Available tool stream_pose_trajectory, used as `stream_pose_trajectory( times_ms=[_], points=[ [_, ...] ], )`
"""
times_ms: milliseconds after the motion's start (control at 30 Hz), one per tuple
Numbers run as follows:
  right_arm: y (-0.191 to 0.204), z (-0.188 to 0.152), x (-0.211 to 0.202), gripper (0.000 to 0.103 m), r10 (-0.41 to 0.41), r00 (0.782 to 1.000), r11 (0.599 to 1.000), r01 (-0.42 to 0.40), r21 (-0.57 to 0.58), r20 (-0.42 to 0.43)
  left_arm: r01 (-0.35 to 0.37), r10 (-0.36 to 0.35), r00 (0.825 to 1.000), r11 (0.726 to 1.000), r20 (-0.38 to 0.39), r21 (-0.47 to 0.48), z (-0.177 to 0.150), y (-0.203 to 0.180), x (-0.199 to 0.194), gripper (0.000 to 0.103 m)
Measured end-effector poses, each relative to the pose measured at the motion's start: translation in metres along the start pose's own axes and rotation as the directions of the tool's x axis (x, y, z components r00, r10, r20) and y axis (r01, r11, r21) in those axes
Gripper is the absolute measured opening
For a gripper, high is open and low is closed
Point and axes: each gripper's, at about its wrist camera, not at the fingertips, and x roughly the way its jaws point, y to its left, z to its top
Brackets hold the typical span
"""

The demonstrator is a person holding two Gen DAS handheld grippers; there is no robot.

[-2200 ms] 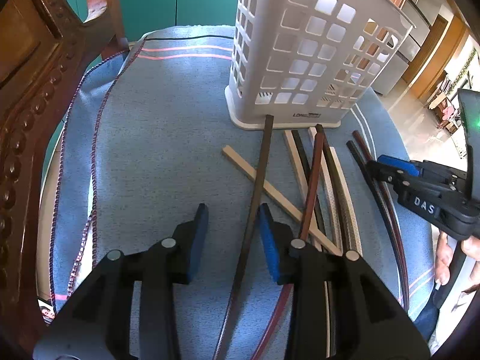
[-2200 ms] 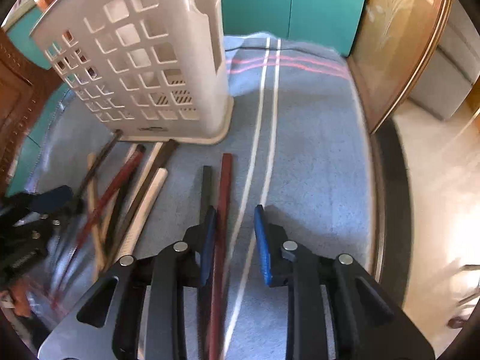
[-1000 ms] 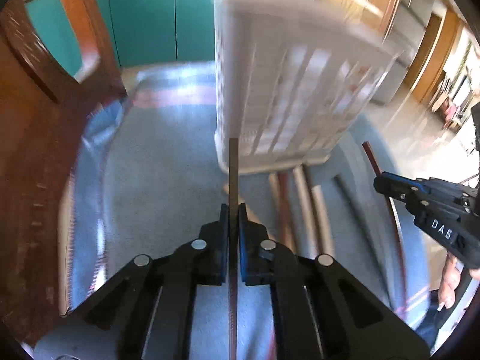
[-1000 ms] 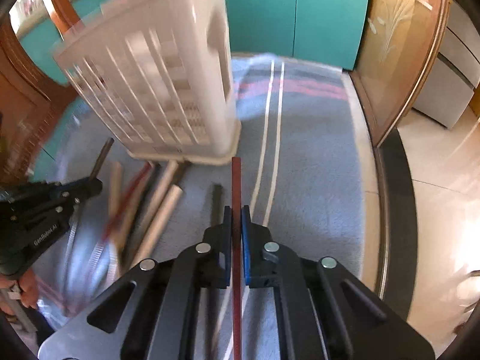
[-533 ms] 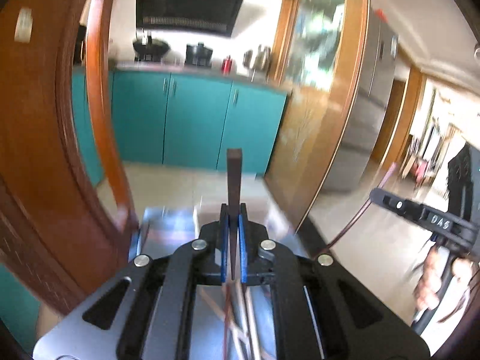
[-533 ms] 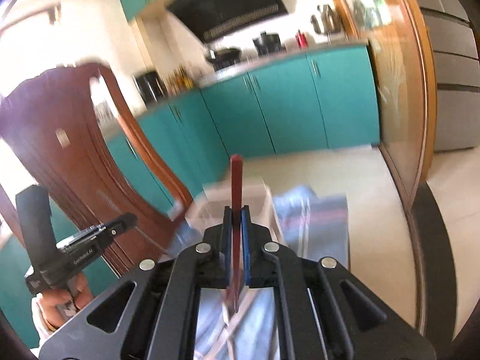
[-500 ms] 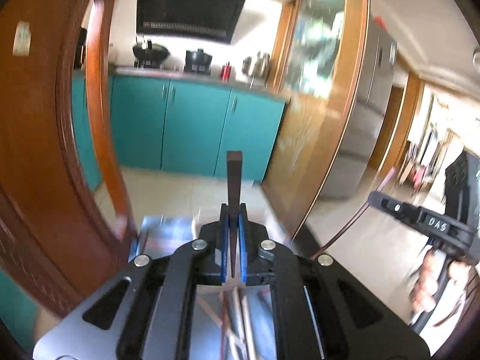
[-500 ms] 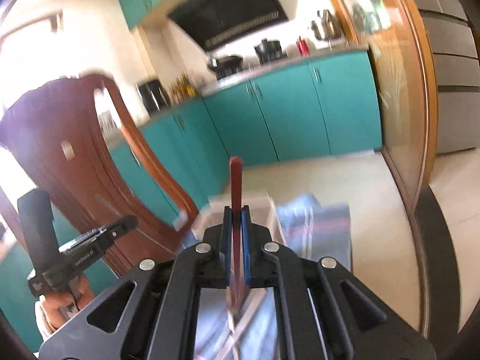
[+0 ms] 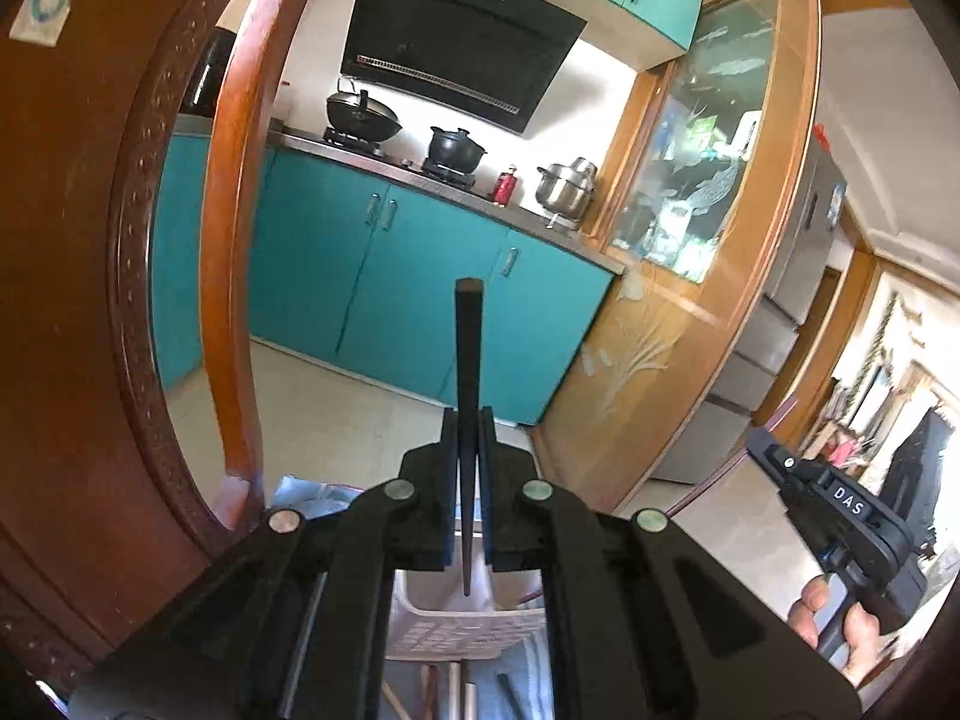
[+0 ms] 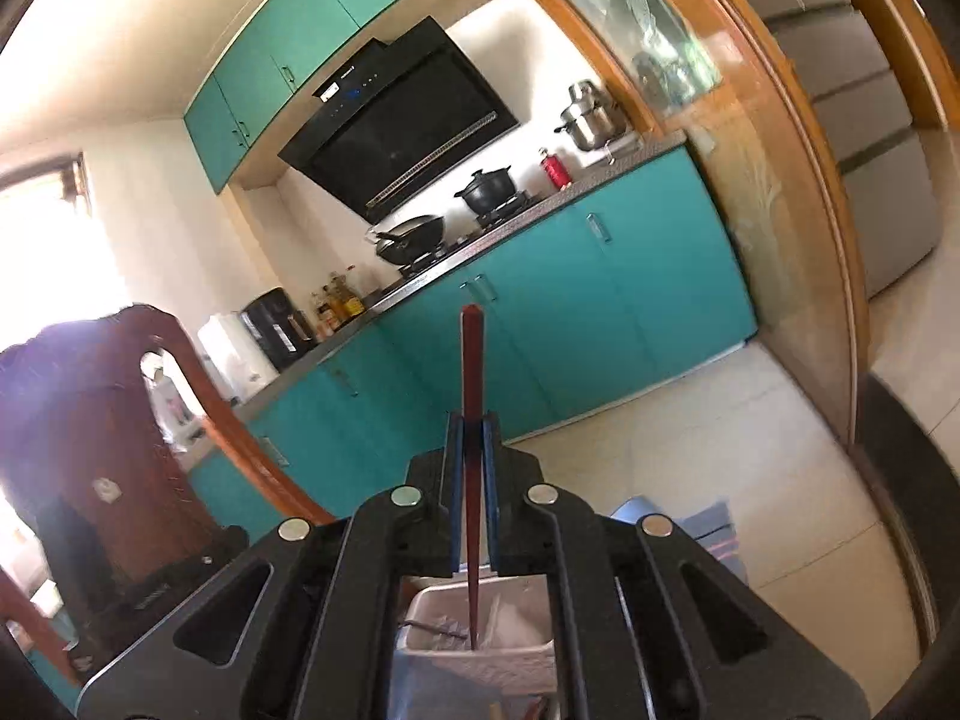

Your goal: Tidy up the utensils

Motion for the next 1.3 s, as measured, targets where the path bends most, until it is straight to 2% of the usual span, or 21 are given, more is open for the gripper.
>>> stream_pose_trajectory(
  times_ms=[100, 200, 400, 467, 533, 667, 767, 800, 900, 933, 967, 1000, 1033, 1067, 1133, 1167, 1200, 1267, 1300],
  points=[
    [-0.001, -0.018, 0.012, 0.007, -0.046, 0.999, 0.998, 0.046, -0.044, -0.014, -0.007, 0.006, 1.000, 1.000, -0.028, -0.027, -0.012, 0.009, 0.009, 0.007],
    [-0.011, -0.033, 0.018, 0.007, -0.045, 0.997, 0.998, 0.042, -0.045, -0.061, -0.012, 0.009, 0.999, 0.998, -0.051, -0.057, -0.019, 0.020, 0.011, 0.007],
    [-0.025, -0.061, 0.019, 0.008, -0.080, 0.988, 0.994, 0.070, -0.078, -0.130, -0.032, 0.028, 0.997, 0.998, -0.078, -0.057, -0.031, 0.029, 0.008, 0.007],
    [-0.030, -0.066, 0.017, 0.016, -0.069, 0.986, 0.996, 0.060, -0.065, -0.154, -0.032, 0.029, 0.997, 0.999, -0.071, -0.043, -0.037, 0.028, 0.003, 0.007],
    [-0.040, -0.068, 0.011, 0.034, -0.035, 0.985, 0.999, 0.031, -0.030, -0.171, -0.028, 0.026, 0.998, 0.999, -0.054, -0.036, -0.042, 0.029, -0.003, 0.008],
    [-0.053, -0.066, -0.011, 0.037, 0.074, 0.985, 0.997, -0.079, -0.026, -0.159, 0.014, -0.015, 1.000, 1.000, -0.024, -0.013, -0.054, 0.036, -0.023, 0.018],
    [-0.056, -0.073, -0.023, 0.037, 0.078, 0.982, 0.990, -0.096, -0.102, -0.175, 0.099, -0.099, 0.995, 0.995, -0.002, 0.017, -0.061, 0.035, -0.038, 0.025],
    [-0.058, -0.079, -0.024, 0.037, 0.068, 0.977, 0.987, -0.096, -0.129, -0.204, 0.150, -0.150, 0.989, 0.988, -0.018, 0.042, -0.066, 0.033, -0.042, 0.025],
    [-0.063, -0.098, -0.015, 0.037, 0.033, 0.948, 0.981, -0.092, -0.173, -0.317, 0.266, -0.251, 0.960, 0.956, -0.124, 0.122, -0.078, 0.023, -0.041, 0.025],
    [-0.063, -0.106, -0.010, 0.037, 0.009, 0.935, 0.977, -0.083, -0.195, -0.355, 0.322, -0.292, 0.940, 0.932, -0.179, 0.167, -0.085, 0.015, -0.040, 0.025],
    [-0.061, -0.114, -0.005, 0.037, -0.017, 0.922, 0.972, -0.075, -0.222, -0.386, 0.349, -0.305, 0.927, 0.916, -0.219, 0.198, -0.091, 0.008, -0.038, 0.025],
    [-0.058, -0.123, 0.001, 0.037, -0.042, 0.906, 0.968, -0.068, -0.242, -0.420, 0.352, -0.296, 0.922, 0.909, -0.251, 0.222, -0.096, 0.002, -0.035, 0.025],
    [-0.056, -0.131, 0.007, 0.037, -0.060, 0.891, 0.965, -0.063, -0.254, -0.451, 0.333, -0.251, 0.920, 0.906, -0.301, 0.261, -0.105, -0.006, -0.027, 0.026],
    [-0.055, -0.142, 0.016, 0.037, -0.094, 0.865, 0.961, -0.050, -0.271, -0.493, 0.300, -0.189, 0.917, 0.908, -0.351, 0.294, -0.117, -0.013, -0.014, 0.026],
    [-0.054, -0.163, 0.033, 0.037, -0.177, 0.819, 0.948, -0.007, -0.318, -0.545, 0.233, -0.075, 0.897, 0.918, -0.436, 0.320, -0.139, -0.017, 0.014, 0.027],
    [-0.054, -0.172, 0.039, 0.037, -0.206, 0.799, 0.944, 0.009, -0.331, -0.565, 0.200, -0.025, 0.879, 0.925, -0.475, 0.322, -0.149, -0.016, 0.027, 0.027],
    [-0.055, -0.181, 0.045, 0.037, -0.223, 0.780, 0.942, 0.019, -0.334, -0.585, 0.154, 0.042, 0.852, 0.932, -0.523, 0.327, -0.162, -0.014, 0.046, 0.027],
    [-0.057, -0.198, 0.056, 0.037, -0.254, 0.738, 0.941, 0.038, -0.337, -0.626, 0.101, 0.116, 0.811, 0.937, -0.573, 0.333, -0.180, -0.008, 0.066, 0.027],
    [-0.057, -0.204, 0.060, 0.036, -0.275, 0.721, 0.936, 0.049, -0.350, -0.635, 0.087, 0.134, 0.799, 0.939, -0.587, 0.332, -0.186, -0.005, 0.072, 0.028]
  ],
)
